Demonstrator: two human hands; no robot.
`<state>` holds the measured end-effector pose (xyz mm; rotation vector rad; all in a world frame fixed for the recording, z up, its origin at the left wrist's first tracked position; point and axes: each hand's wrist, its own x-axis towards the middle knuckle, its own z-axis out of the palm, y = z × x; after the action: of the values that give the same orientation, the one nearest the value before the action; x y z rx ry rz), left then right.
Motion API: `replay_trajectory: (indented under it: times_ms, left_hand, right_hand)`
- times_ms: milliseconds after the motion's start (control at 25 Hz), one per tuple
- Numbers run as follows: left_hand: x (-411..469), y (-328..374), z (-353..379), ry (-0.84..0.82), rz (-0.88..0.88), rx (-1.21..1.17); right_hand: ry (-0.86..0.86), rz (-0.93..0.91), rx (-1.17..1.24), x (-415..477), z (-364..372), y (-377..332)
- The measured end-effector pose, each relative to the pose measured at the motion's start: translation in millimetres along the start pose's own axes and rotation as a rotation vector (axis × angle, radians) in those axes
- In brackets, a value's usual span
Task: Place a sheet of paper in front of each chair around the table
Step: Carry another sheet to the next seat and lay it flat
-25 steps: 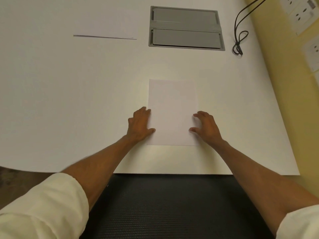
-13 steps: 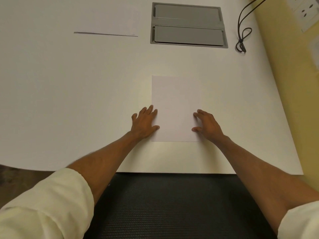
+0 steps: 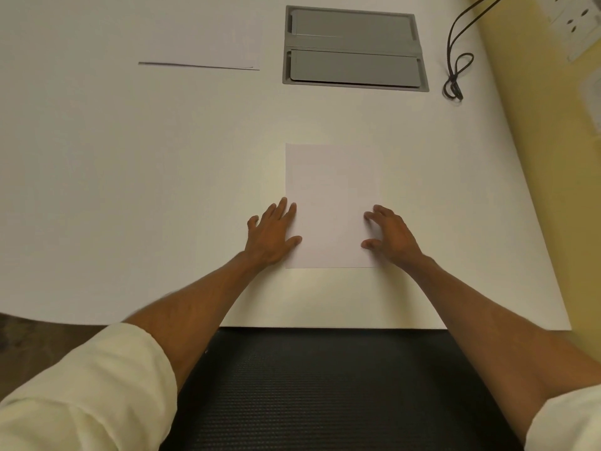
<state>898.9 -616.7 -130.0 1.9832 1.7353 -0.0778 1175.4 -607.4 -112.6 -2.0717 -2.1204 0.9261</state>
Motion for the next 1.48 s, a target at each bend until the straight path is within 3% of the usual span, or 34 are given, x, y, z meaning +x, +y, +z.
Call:
replay_trajectory:
  times_ms: [400, 640, 800, 920, 1240, 1480]
  left_hand:
    - [-12.6, -6.3, -51.1, 0.111, -0.001, 0.007]
    - [-37.7, 18.7, -121.5, 0.225, -0.016, 0.062]
    - [-76.4, 24.8, -166.3, 0.292, 0.002, 0.186]
    - [-106.3, 20.7, -190.5, 0.303, -0.058, 0.141]
    - [-218.5, -53.4, -225.4, 0.450, -0.273, 0.037]
    - [-336.3, -188.7, -266.1, 0.567, -0.463, 0.039]
  right_hand:
    - [0.199, 0.012, -0.048, -23.6, -45.2, -23.8]
    - [0.252, -0.047, -0.254, -49.5, -95.4, -72.1]
    - [0.318, -0.106, -0.258, -74.2, -121.1, -112.6]
    - [0.316, -0.156, -0.235, -85.0, -124.1, -150.0]
    - [0.287, -0.436, -0.288, -118.2, -93.2, -306.0]
    - [0.256, -0.678, -0.294, -149.6, -20.5, -486.7]
